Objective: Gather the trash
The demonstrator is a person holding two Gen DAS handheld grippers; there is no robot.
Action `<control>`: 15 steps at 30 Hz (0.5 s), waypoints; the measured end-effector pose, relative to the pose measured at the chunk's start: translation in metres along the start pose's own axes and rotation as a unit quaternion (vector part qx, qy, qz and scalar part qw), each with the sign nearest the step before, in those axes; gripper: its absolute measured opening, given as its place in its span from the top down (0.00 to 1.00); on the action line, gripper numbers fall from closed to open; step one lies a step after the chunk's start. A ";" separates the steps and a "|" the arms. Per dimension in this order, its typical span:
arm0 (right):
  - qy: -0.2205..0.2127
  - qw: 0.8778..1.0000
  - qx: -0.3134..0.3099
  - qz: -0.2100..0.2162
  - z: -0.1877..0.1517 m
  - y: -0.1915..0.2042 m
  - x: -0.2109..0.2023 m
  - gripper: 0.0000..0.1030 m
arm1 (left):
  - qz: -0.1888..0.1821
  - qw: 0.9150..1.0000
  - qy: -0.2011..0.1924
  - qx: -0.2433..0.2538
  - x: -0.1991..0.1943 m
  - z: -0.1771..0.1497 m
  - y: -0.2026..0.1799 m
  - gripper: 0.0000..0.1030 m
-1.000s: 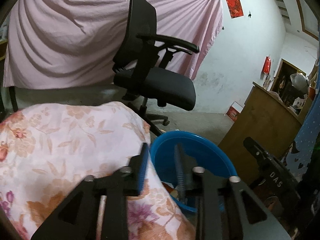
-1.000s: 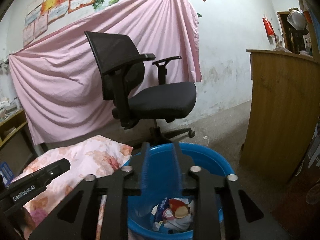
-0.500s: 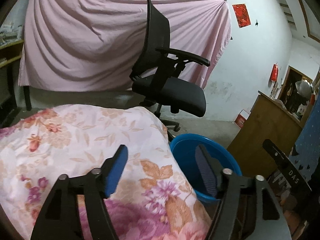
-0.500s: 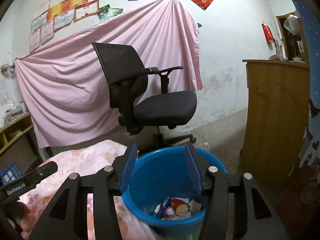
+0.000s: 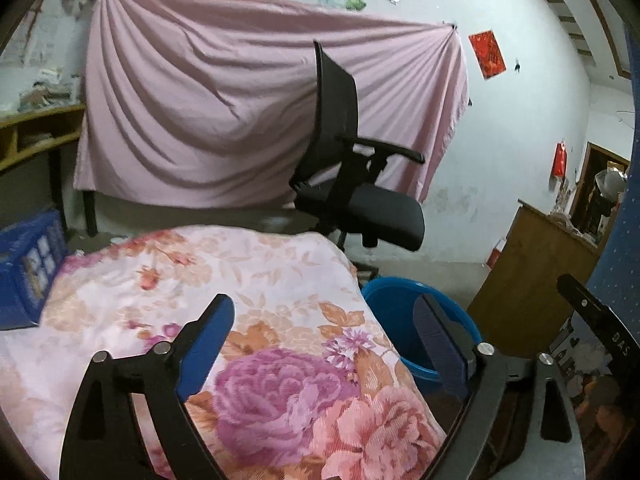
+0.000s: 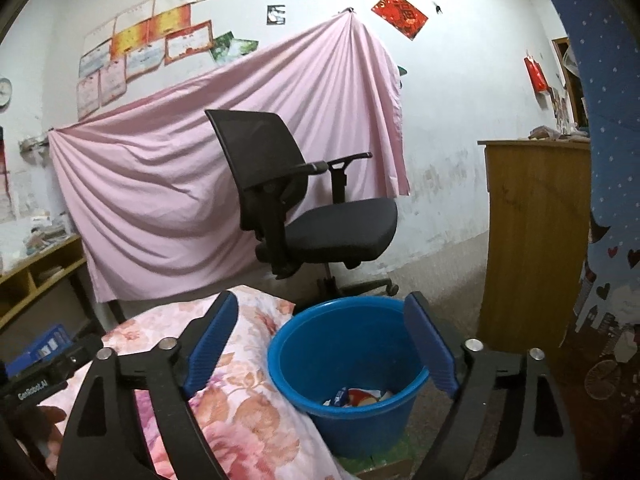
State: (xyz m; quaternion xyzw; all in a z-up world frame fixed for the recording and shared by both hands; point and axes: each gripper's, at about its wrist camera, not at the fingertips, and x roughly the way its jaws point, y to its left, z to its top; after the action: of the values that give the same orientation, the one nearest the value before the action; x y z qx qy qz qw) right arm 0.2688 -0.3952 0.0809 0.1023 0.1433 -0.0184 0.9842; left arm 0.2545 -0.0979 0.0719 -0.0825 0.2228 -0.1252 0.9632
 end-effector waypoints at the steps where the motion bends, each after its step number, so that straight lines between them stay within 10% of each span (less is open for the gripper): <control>1: -0.004 1.000 0.001 0.002 0.000 0.002 -0.006 0.03 | 0.003 1.000 -0.008 0.002 -0.007 0.000 0.000 0.02; 15: -0.038 0.999 -0.020 0.030 -0.009 0.031 -0.092 0.00 | 0.019 0.998 -0.057 0.016 -0.106 -0.013 0.005 0.02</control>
State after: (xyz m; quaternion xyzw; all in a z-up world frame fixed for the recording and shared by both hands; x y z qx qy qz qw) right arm 0.1804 -0.3620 0.1053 0.0856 0.1035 0.0098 0.9909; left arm 0.1577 -0.0653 0.1025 -0.0703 0.1667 -0.1057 0.9778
